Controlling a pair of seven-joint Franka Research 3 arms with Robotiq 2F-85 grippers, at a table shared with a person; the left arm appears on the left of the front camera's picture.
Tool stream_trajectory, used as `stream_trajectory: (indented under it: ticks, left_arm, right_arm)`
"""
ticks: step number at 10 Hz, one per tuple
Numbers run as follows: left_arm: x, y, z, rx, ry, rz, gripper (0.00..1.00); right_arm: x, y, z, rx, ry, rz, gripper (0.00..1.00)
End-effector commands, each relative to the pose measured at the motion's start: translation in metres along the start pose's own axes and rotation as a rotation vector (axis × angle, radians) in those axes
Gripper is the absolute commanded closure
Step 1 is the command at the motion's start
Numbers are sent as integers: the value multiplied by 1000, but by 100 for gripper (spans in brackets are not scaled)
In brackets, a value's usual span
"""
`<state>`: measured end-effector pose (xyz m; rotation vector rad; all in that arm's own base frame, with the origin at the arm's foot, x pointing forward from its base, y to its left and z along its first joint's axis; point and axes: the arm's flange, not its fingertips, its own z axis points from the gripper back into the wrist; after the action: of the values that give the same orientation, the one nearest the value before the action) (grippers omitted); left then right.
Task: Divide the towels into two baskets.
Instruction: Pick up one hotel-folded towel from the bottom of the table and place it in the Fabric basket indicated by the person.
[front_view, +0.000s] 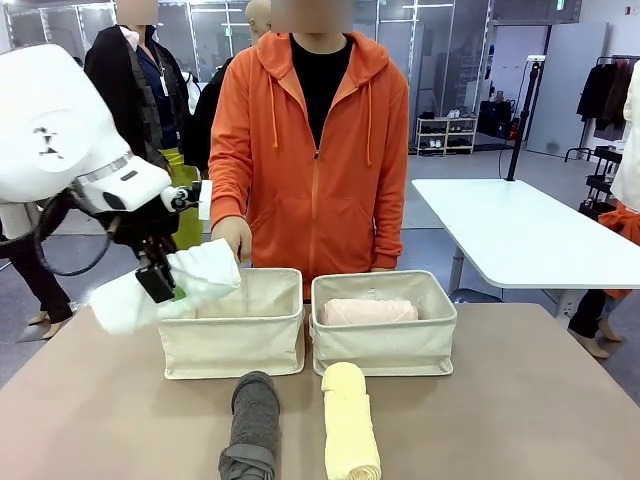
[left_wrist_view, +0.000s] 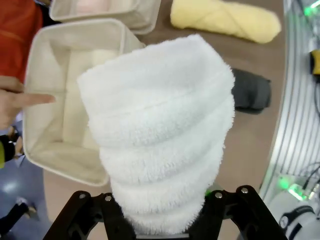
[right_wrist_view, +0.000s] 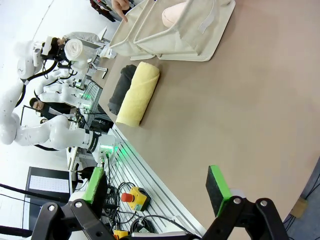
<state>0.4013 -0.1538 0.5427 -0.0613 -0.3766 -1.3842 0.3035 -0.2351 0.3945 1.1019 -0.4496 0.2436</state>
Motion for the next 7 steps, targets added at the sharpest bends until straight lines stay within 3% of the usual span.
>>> stream_trajectory:
  ticks: [1, 2, 3, 6, 7]
  left_arm:
    - [8, 18, 2, -2, -4, -14, 64]
    - [10, 16, 3, 26, -37, 4, 64]
    - [5, 11, -6, -11, 4, -8, 64]
    - [9, 17, -10, -16, -2, -9, 64]
    - [16, 27, -12, 37, 15, -99, 64]
  right_arm:
    - [0, 3, 1, -9, 3, -12, 0]
    - [0, 3, 1, -9, 3, -12, 0]
    - [0, 3, 1, -9, 3, -12, 0]
    - [0, 3, 1, -9, 3, -12, 0]
    - [0, 3, 1, -9, 3, -12, 0]
